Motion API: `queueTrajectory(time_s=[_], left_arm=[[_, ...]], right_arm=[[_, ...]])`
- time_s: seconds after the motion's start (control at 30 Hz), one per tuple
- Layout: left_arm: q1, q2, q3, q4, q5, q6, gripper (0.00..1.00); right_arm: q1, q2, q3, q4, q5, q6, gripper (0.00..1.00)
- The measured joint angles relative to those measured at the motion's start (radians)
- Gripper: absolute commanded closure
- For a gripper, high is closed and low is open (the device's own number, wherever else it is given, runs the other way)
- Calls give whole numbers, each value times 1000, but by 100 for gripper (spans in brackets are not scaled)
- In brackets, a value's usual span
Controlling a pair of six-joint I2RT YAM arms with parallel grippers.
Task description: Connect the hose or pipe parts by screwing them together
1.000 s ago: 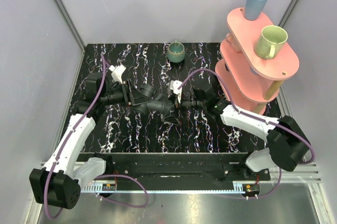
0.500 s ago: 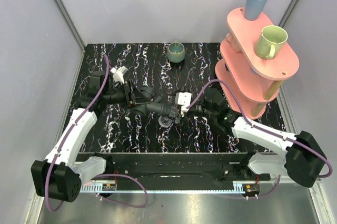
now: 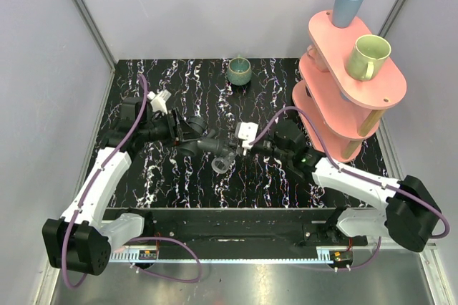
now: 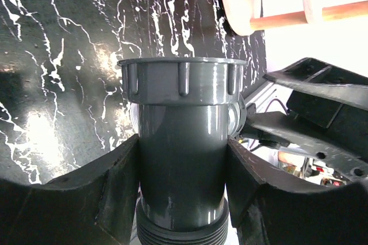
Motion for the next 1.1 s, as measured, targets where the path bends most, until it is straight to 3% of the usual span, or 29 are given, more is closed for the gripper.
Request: queueTrajectory(time_s=[0.17, 0.33, 0.47, 0.6, 0.7, 1.1], left_arm=[[-1, -1, 0, -29, 7, 17, 100], [-3, -5, 0, -44, 17, 18, 100], [-3, -10, 0, -45, 14, 11, 100], [-3, -9, 13, -48, 13, -8, 100], [-3, -7, 15, -41, 13, -32, 100], [-3, 21, 31, -34, 38, -100, 100]], right_arm=[[-1, 57, 74, 18, 89, -5, 53], [-1, 68, 87, 37, 143, 23, 30], [-1, -32, 27, 14, 71, 44, 18], [0, -169, -32, -4, -27, 33, 17], [0, -219, -62, -5, -68, 6, 23], [1, -66, -73, -18, -121, -15, 28]])
